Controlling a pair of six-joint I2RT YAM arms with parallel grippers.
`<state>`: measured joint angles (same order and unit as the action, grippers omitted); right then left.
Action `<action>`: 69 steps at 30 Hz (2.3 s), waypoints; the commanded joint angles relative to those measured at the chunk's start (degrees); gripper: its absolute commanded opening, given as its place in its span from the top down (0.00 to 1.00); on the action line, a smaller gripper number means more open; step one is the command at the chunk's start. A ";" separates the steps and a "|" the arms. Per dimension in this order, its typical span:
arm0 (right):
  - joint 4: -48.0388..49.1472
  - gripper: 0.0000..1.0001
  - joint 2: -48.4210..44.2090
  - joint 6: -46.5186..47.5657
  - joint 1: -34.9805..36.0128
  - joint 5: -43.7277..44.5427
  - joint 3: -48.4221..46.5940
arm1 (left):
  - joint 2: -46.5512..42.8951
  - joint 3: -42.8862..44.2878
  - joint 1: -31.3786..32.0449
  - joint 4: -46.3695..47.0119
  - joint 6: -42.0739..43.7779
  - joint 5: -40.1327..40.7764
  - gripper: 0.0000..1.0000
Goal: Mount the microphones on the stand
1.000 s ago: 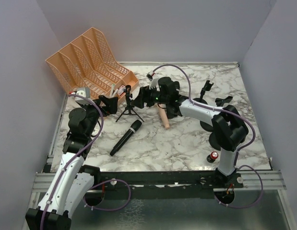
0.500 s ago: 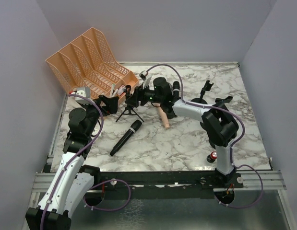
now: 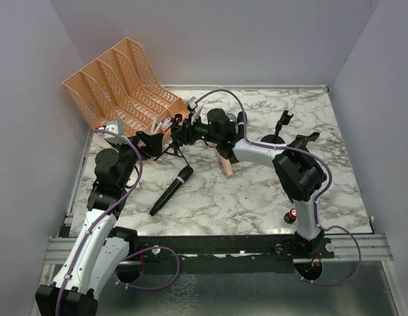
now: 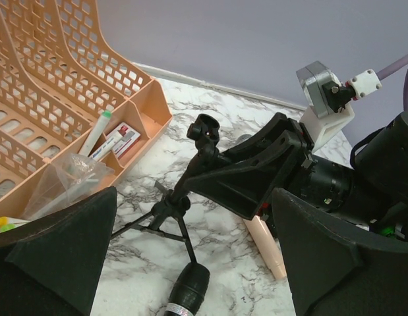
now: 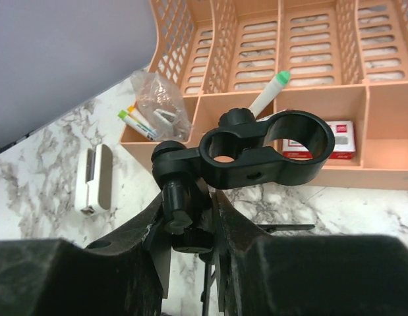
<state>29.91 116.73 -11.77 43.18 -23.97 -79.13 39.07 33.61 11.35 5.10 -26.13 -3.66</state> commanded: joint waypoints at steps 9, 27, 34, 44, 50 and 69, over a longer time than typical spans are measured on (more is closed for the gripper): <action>6.24 0.75 -6.15 9.10 0.46 6.51 -1.13 | -0.36 -1.24 -0.19 2.12 -0.91 -1.88 0.01; -5.03 0.76 -31.08 -4.91 0.27 10.13 16.11 | 8.57 -2.66 2.39 13.72 -3.92 -25.79 0.09; -10.26 0.78 -38.74 -16.65 0.24 8.82 21.90 | 16.40 -2.49 17.57 19.52 -0.17 -23.29 0.15; -13.71 0.78 -45.57 -22.27 0.24 7.23 26.44 | 19.38 -3.89 20.59 25.39 0.83 -25.46 0.39; -15.97 0.79 -47.06 -23.58 0.24 6.40 25.28 | 20.01 -3.95 20.97 25.39 0.66 -26.06 0.45; -19.30 0.41 -44.87 -28.64 0.24 11.54 26.41 | 22.93 -1.17 22.04 25.83 -0.61 -26.58 1.00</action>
<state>13.13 71.53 -36.58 43.09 -17.02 -51.83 61.73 30.50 33.08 29.71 -26.20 -33.30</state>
